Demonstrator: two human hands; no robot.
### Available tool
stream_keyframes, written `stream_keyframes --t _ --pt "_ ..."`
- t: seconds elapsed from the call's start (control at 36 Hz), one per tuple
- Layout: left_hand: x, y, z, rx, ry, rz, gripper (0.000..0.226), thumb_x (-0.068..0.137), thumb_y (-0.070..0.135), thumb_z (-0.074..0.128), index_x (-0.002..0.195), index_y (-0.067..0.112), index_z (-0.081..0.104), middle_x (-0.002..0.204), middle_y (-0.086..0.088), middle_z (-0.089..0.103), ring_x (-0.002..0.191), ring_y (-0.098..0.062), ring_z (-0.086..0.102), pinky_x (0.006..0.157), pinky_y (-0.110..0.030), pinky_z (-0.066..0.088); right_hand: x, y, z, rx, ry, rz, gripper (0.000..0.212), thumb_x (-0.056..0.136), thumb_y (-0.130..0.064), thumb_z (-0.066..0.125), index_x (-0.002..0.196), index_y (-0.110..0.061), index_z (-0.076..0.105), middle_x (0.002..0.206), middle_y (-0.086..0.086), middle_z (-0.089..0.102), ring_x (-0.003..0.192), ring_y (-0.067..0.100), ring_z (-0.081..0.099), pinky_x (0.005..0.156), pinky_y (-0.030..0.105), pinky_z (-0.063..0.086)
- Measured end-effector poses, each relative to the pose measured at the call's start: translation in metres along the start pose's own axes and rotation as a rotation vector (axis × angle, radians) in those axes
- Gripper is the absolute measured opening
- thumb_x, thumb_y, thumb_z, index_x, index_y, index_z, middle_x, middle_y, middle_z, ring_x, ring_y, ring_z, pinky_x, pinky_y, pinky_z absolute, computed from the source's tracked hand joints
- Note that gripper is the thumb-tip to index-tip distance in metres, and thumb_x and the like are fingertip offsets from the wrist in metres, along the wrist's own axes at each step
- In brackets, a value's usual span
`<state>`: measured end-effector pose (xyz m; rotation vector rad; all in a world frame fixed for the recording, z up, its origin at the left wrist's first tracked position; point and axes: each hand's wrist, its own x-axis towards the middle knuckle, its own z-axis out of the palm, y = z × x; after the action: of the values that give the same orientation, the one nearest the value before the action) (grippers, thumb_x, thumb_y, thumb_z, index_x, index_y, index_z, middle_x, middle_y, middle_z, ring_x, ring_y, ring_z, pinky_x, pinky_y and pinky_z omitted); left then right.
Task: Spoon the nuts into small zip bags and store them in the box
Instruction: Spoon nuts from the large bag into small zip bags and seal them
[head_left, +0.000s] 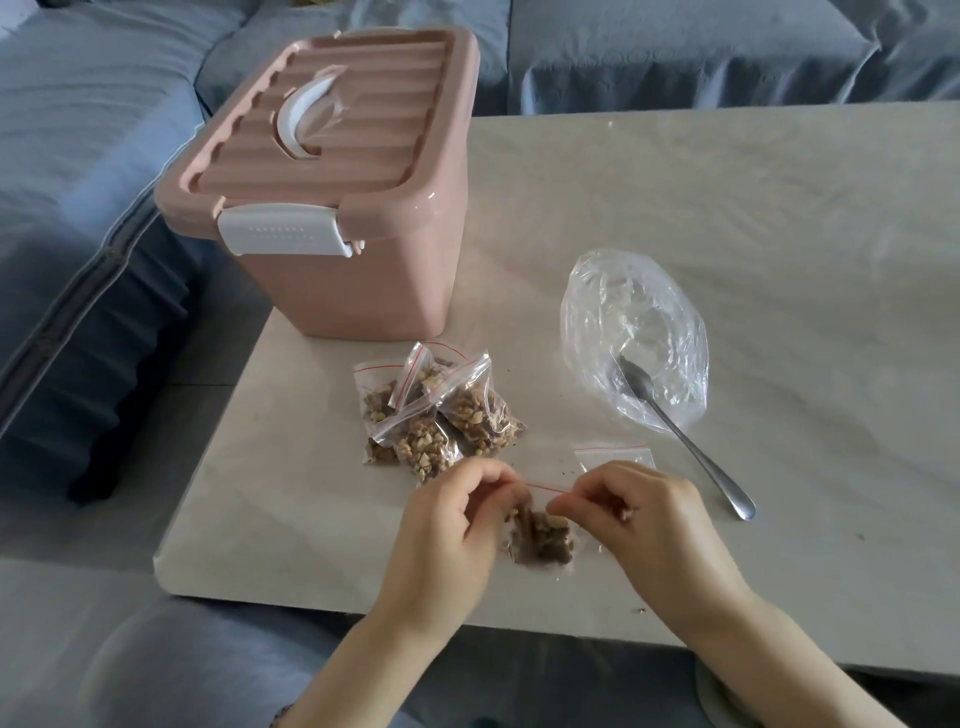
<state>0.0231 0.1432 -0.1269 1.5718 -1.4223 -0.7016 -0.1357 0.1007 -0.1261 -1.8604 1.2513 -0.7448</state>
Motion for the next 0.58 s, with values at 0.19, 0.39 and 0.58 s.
stream_keyframes --t 0.19,0.39,0.58 --pt "-0.001 0.000 0.009 -0.201 -0.010 -0.313 0.011 0.084 0.007 0.063 0.075 0.013 0.066 0.069 0.000 0.071 0.064 -0.013 0.068 0.064 -0.030 0.057 -0.001 0.006 -0.003 0.129 -0.030 0.200 0.019 0.077 -0.012 0.073 0.064 -0.025 0.067 0.058 -0.013 0.066 0.049 0.002 0.056 0.053 0.008 0.041" --pt "0.048 -0.016 -0.008 0.488 0.268 0.084 0.006 0.076 0.014 0.071 0.081 0.014 0.069 0.081 0.001 0.068 0.073 -0.010 0.055 0.066 -0.023 0.042 0.011 0.033 -0.017 -0.013 0.154 0.338 0.018 0.077 -0.010 0.072 0.064 -0.021 0.071 0.056 -0.013 0.066 0.048 0.006 0.057 0.054 0.015 0.047" --pt "0.088 -0.024 -0.013 0.697 0.147 -0.140 0.030 0.084 0.033 0.065 0.105 0.011 0.063 0.103 -0.004 0.065 0.101 -0.030 0.050 0.084 -0.034 0.036 0.021 0.039 -0.029 -0.202 0.226 0.367 0.004 0.085 -0.021 0.065 0.082 -0.021 0.067 0.067 -0.006 0.065 0.065 0.017 0.061 0.057 0.026 0.043"
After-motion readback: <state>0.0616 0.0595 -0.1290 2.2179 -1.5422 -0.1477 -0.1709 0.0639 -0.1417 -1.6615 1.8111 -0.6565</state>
